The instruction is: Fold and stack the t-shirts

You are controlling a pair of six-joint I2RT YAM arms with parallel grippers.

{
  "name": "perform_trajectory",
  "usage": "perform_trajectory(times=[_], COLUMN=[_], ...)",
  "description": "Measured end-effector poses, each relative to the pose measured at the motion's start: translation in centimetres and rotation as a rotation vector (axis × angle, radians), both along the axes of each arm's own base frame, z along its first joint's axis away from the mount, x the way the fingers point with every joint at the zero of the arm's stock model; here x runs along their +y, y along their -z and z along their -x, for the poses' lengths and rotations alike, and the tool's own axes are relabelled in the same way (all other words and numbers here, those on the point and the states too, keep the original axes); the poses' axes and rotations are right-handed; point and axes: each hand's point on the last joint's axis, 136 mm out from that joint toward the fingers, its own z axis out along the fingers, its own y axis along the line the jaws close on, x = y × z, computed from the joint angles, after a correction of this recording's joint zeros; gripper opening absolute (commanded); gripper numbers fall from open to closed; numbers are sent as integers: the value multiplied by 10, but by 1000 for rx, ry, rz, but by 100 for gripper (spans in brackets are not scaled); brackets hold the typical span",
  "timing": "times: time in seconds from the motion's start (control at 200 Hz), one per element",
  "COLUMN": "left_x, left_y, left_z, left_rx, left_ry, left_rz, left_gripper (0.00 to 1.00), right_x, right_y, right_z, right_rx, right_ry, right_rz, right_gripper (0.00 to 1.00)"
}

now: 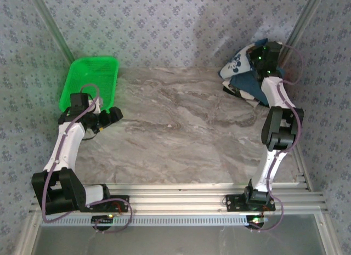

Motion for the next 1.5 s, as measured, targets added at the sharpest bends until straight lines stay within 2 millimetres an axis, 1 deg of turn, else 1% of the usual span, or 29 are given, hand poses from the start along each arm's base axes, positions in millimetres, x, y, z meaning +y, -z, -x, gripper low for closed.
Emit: perform_trajectory(times=[0.095,0.205,0.315,0.385,0.595,0.69,0.819,0.994,1.109,1.284,1.424,1.499], left_x=[0,0,-1,-1,-2,-2,-2,-2,-2,-3,-3,-2], left_y=[-1,-1,-1,-1,-1,-1,-1,1,3,4,3,4], left_z=[0,0,0,0,0,0,0,2,4,8,11,12], left_rx=[-4,-5,-5,-5,-5,-5,-5,3,12,26,30,36], left_ry=[3,5,5,5,9,9,9,9,9,8,7,6], left_rz=[-2,0,0,1,7,8,7,8,9,10,10,8], left_gripper=[92,92,92,92,92,92,91,91,91,91,91,91], right_x=[-2,-11,-24,-32,-63,-76,-92,-102,-109,-125,-135,-138], right_y=[-20,-39,-43,-41,-20,-3,19,38,58,90,107,115], right_z=[-2,-2,0,2,24,36,43,50,55,62,67,69], right_rx=[-42,-83,-94,-87,-39,-11,26,47,78,132,172,191], right_ry=[3,17,36,45,86,105,116,114,115,134,146,145], right_rz=[5,10,13,12,3,-5,-18,-32,-46,-69,-84,-88], right_gripper=[0,0,0,0,0,0,0,0,0,0,0,4])
